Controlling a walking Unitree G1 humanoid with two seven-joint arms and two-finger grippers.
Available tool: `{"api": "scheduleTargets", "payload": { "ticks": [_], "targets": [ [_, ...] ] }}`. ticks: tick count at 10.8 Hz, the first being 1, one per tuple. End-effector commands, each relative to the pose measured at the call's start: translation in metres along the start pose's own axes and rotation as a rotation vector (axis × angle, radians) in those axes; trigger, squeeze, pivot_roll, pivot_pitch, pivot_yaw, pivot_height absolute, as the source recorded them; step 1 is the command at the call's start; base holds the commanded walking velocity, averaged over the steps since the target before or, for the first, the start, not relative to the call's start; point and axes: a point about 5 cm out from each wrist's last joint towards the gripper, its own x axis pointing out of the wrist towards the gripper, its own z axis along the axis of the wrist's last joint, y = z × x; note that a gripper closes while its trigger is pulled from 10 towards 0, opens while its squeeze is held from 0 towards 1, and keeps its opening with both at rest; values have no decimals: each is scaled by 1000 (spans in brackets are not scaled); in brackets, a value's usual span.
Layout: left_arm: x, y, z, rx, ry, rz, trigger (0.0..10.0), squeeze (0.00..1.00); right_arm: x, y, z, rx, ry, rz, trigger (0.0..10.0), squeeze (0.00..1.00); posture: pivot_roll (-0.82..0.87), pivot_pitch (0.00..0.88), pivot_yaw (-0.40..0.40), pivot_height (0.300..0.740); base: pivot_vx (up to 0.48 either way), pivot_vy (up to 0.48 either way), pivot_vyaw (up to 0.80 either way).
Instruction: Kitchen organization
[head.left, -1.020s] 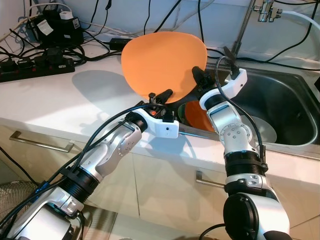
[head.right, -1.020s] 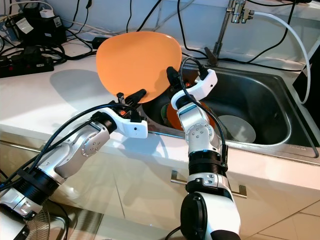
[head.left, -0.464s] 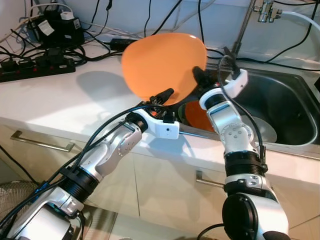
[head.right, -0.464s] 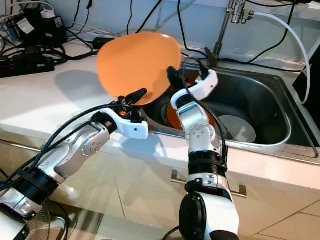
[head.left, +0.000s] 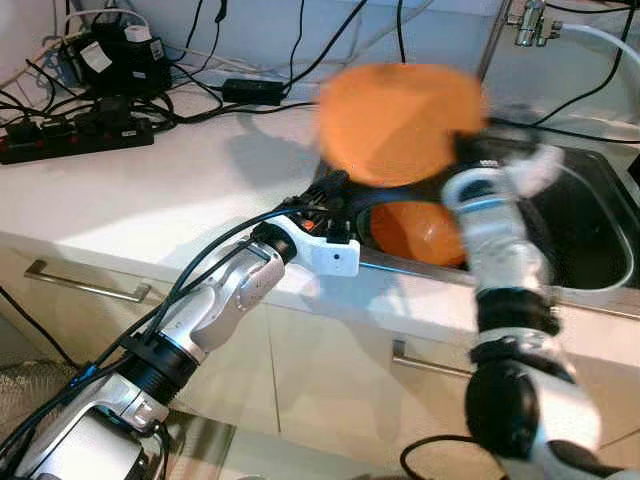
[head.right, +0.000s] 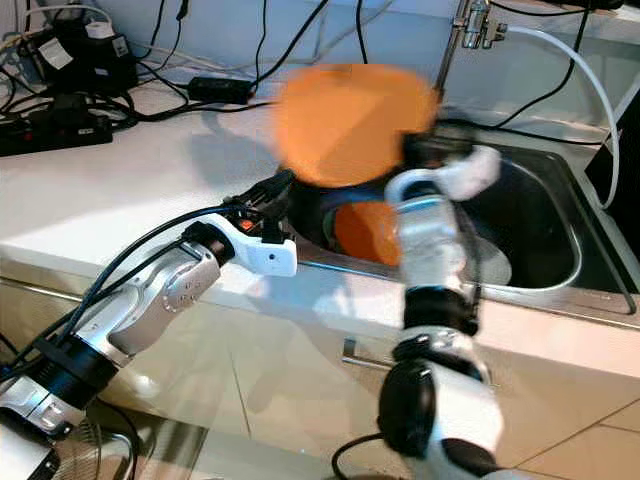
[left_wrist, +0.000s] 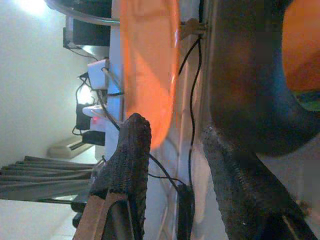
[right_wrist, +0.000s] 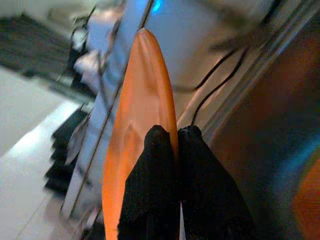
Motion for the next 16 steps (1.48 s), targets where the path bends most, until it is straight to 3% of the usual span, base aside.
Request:
{"api": "scheduleTargets", "payload": {
  "ticks": [1, 2, 3, 4, 6, 8, 12, 16],
  "targets": [
    [-1, 1, 1, -53, 0, 7, 10000, 0, 6, 9, 17, -17, -81, 4, 0, 0, 249, 0, -36, 740, 0, 0, 0],
    [-3, -3, -2, -351, 55, 9, 10000, 0, 6, -3, 35, -163, -161, -65, 0, 0, 250, 0, -36, 740, 0, 0, 0],
    [-3, -6, -3, -653, 97, 3, 10000, 0, 6, -8, 41, -304, -176, -94, 2392, 0, 247, 1, -35, 740, 0, 0, 0],
    [-3, -9, -1, -862, 115, -31, 10000, 0, 6, -12, 41, -462, -179, -100, 10000, 0, 249, 6, -37, 740, 0, 0, 0],
    [-3, -7, 4, -1179, 126, -29, 10000, 0, 6, -18, 26, -651, -133, -77, 10000, 0, 257, 10, -41, 740, 0, 0, 0],
    [-7, -11, 9, -1294, 127, -141, 10000, 0, 3, -28, 9, -758, -58, -73, 10000, 0, 265, 11, -46, 740, 0, 0, 0],
    [-13, -11, 12, -1331, 194, -193, 10000, 0, -3, -46, -16, -830, 78, -91, 10000, 0, 288, 24, -59, 740, 0, 0, 0],
    [-20, -23, 19, -1378, 249, -322, 10000, 0, -13, -61, -40, -875, 203, -104, 10000, 0, 298, 20, -56, 740, 0, 0, 0]
  ]
}}
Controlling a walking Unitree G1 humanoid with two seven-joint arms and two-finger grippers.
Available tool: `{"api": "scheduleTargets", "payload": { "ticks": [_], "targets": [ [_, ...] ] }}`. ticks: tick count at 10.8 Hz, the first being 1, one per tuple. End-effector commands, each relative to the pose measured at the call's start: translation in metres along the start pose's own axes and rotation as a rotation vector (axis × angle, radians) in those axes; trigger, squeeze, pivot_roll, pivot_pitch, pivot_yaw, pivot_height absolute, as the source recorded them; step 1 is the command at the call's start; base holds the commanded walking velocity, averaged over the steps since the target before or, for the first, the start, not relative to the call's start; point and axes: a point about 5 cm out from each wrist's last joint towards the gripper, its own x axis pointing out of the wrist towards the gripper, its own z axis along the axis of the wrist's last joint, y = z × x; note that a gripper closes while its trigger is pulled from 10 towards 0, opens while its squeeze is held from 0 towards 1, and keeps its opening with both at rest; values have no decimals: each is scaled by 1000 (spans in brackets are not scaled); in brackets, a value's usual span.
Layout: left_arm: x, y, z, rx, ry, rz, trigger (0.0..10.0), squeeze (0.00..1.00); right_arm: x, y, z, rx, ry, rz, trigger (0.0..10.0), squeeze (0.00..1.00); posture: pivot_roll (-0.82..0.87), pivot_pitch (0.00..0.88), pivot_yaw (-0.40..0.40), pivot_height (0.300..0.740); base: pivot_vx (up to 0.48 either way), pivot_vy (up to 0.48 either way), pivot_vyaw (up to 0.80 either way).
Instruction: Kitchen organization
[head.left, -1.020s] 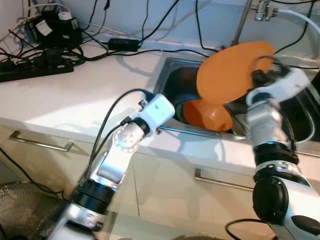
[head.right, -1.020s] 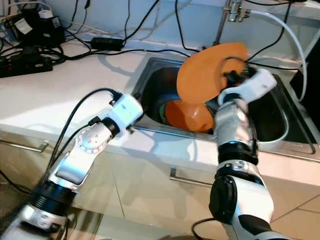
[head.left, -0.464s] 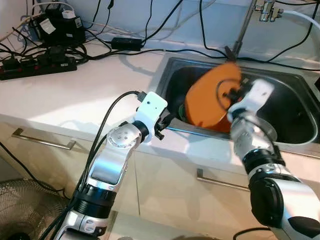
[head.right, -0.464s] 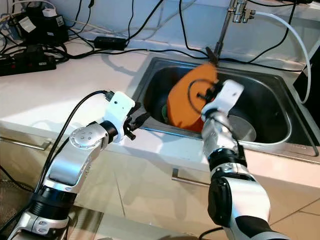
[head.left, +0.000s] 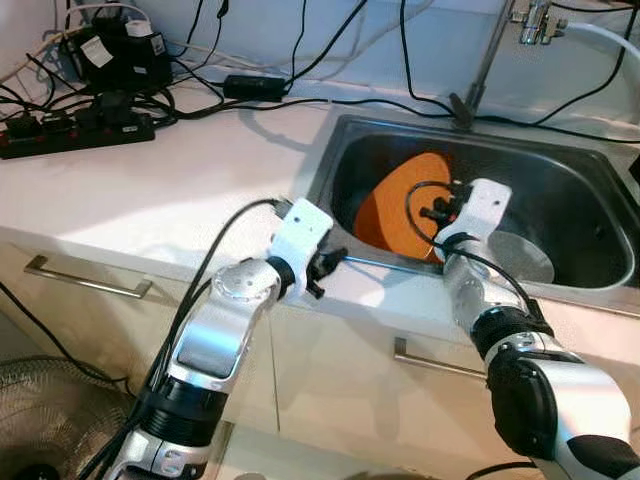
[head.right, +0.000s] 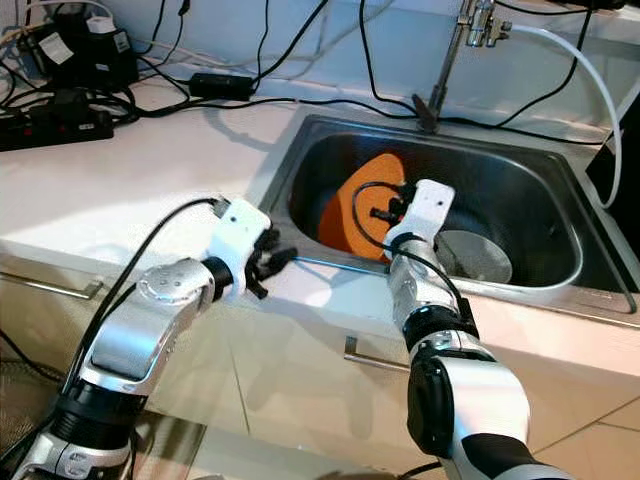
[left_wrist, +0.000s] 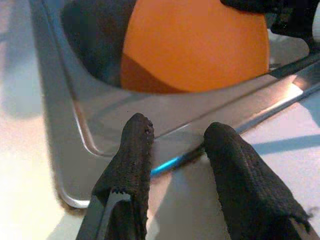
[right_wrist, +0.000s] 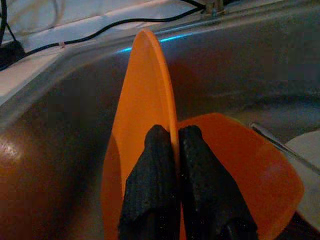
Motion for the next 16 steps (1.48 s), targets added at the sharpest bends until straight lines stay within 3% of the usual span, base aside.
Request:
{"api": "scheduleTargets", "payload": {
  "ticks": [1, 5, 6, 7, 8, 9, 10, 14, 16],
  "targets": [
    [-1, -4, 3, -6, -5, -26, 10000, 0, 1, 4, 3, -8, -9, 18, 10000, 0, 298, 17, -56, 740, 0, 0, 0],
    [0, -6, 3, -21, 0, -15, 10000, 0, -2, 6, -11, -31, 43, 35, 10000, 0, 303, 0, -60, 740, 0, 0, 0],
    [0, -5, 3, -32, 1, -6, 10000, 0, -4, 6, -17, -33, 60, 40, 10000, 192, 305, 0, -60, 740, 0, 0, 0],
    [0, -4, 3, -37, 1, -2, 10000, 0, -5, 6, -18, -35, 66, 41, 10000, 976, 305, 2, -60, 740, 0, 0, 0],
    [0, -3, 2, -40, 3, 2, 10000, 0, -4, 8, -18, -41, 67, 48, 10000, 1000, 301, 3, -59, 740, 0, 0, 0],
    [0, -3, 2, -43, 3, 2, 10000, 0, -4, 8, -18, -46, 66, 51, 10000, 290, 301, 2, -61, 740, 0, 0, 0],
    [0, -4, 2, -46, 3, 0, 10000, 0, -4, 7, -17, -52, 64, 51, 10000, 0, 300, 3, -61, 740, 0, 0, 0],
    [1, -3, 1, -39, 12, 5, 10000, 0, -3, 4, -12, -71, 41, 36, 10000, 0, 295, 6, -63, 740, 0, 0, 0],
    [2, -2, 6, -26, -47, 23, 10000, 0, -2, 7, -4, -89, -7, 53, 10000, 0, 287, 5, -61, 740, 0, 0, 0]
  ]
}}
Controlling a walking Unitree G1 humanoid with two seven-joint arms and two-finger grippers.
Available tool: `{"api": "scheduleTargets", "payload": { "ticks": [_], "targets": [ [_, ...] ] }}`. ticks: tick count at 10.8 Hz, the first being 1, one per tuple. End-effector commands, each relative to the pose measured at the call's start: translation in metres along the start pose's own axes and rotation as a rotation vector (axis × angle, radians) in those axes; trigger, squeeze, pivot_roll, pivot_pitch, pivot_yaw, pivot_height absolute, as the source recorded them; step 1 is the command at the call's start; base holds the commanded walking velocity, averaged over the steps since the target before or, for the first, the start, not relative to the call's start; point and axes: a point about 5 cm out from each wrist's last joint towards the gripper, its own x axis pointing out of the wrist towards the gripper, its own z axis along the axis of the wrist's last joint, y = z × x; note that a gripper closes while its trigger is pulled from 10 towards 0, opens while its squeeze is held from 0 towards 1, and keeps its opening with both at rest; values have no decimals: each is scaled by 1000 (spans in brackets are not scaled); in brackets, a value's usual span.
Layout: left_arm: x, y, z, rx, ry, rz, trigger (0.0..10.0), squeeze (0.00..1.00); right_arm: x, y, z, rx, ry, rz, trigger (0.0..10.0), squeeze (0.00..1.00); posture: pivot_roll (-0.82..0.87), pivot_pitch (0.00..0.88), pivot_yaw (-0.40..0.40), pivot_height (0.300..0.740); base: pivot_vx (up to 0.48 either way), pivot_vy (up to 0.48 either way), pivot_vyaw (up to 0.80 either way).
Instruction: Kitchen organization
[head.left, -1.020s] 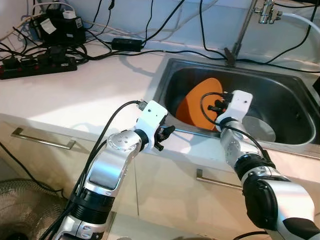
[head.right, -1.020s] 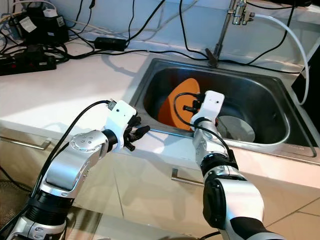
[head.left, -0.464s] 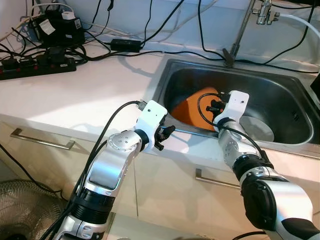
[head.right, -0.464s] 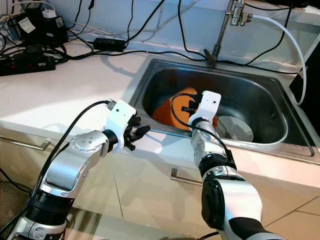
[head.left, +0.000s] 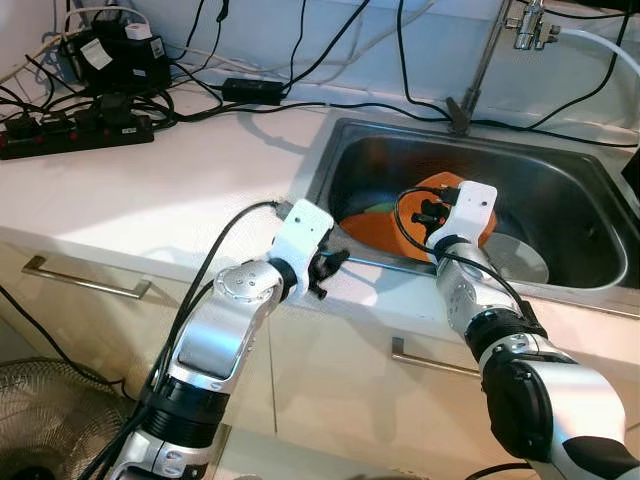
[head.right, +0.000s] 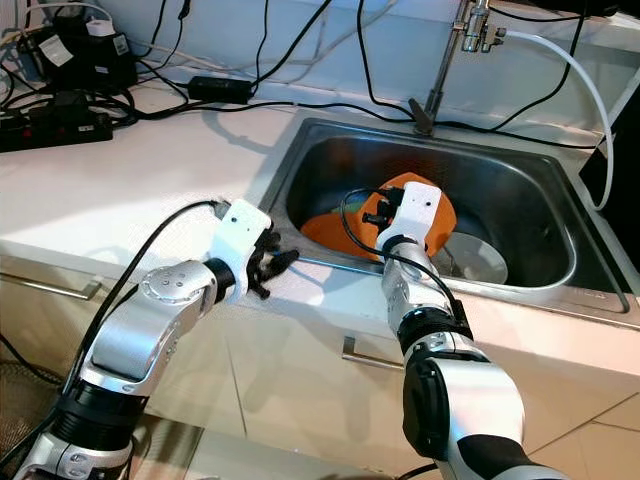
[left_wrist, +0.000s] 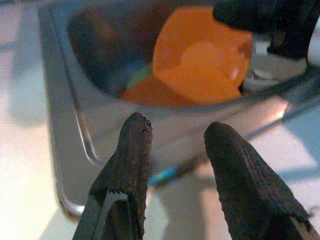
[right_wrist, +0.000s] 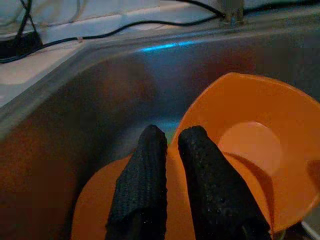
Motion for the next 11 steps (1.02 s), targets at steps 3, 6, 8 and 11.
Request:
{"api": "scheduleTargets", "payload": {
  "ticks": [3, 6, 8, 11],
  "targets": [
    [0, 19, 23, 114, -257, 201, 10000, 0, 1, 6, 34, -77, -232, 49, 10000, 0, 261, 3, -59, 740, 0, 0, 0],
    [-6, 39, 30, 125, -386, 416, 10000, 0, -16, 17, 53, -155, -472, 106, 10000, 0, 231, 1, -56, 740, 0, 0, 0],
    [-11, 49, 22, 41, -462, 532, 10000, 0, -35, 23, 37, -189, -512, 166, 10000, 0, 206, 3, -54, 740, 0, 0, 0],
    [-14, 54, 16, 86, -500, 587, 10000, 0, -50, 27, 19, -164, -470, 152, 10000, 0, 198, 6, -44, 740, 0, 0, 0]
  ]
}}
